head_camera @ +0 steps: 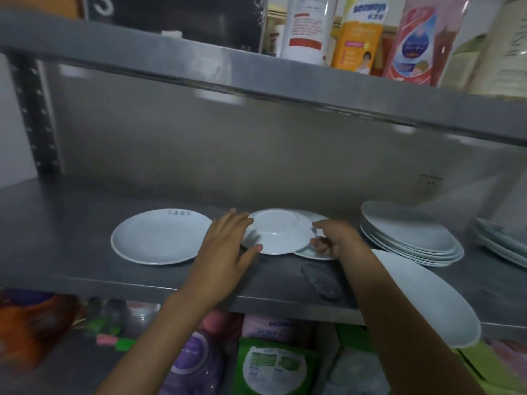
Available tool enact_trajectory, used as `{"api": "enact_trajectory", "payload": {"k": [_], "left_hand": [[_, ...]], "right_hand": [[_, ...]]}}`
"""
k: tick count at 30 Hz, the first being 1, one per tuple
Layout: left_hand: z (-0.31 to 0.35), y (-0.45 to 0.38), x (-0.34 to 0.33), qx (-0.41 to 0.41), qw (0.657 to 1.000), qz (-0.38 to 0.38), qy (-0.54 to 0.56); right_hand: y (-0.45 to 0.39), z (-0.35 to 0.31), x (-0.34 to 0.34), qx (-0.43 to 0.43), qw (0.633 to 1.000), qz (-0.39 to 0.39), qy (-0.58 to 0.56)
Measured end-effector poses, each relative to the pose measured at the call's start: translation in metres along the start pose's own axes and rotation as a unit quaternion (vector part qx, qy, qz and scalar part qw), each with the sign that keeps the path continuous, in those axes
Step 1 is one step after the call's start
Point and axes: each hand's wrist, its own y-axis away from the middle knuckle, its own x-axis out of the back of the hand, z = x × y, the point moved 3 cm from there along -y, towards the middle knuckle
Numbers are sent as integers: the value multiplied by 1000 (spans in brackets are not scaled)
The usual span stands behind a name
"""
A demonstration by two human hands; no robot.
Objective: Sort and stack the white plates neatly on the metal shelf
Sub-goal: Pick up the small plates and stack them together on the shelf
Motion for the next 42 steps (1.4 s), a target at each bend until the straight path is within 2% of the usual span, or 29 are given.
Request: {"api": "enact_trajectory", "payload": {"k": [5, 12, 16, 23, 27, 31, 36, 39, 42], "left_hand": [[0, 0, 6, 11, 1000, 1, 6], [-3, -2, 11, 23, 1000, 9, -10], [-3, -4, 14, 25, 999, 13, -17], [-5, 2, 20, 25, 999, 25, -39], [-6, 1, 28, 36, 998, 33, -36], [-5, 4, 38, 31, 995, 60, -74], [-5, 12, 48, 35, 992, 93, -80], [-11, 13, 57, 46, 990, 114, -71], [-14, 12, 69, 62, 988, 132, -57]], "right_hand": [[-9, 11, -2, -55, 997, -48, -25], [-12, 12, -7, -60, 992, -91, -66], [-8, 5, -17, -45, 982, -107, -151], [17, -21, -45, 59, 974, -111, -186], [40, -33, -56, 150, 973, -125, -126], [65, -39, -69, 253, 955, -145, -61], [89, -40, -84, 368, 919, -142, 16], [93, -38, -90, 450, 884, -95, 88], [96, -38, -92, 528, 834, -37, 158]]}}
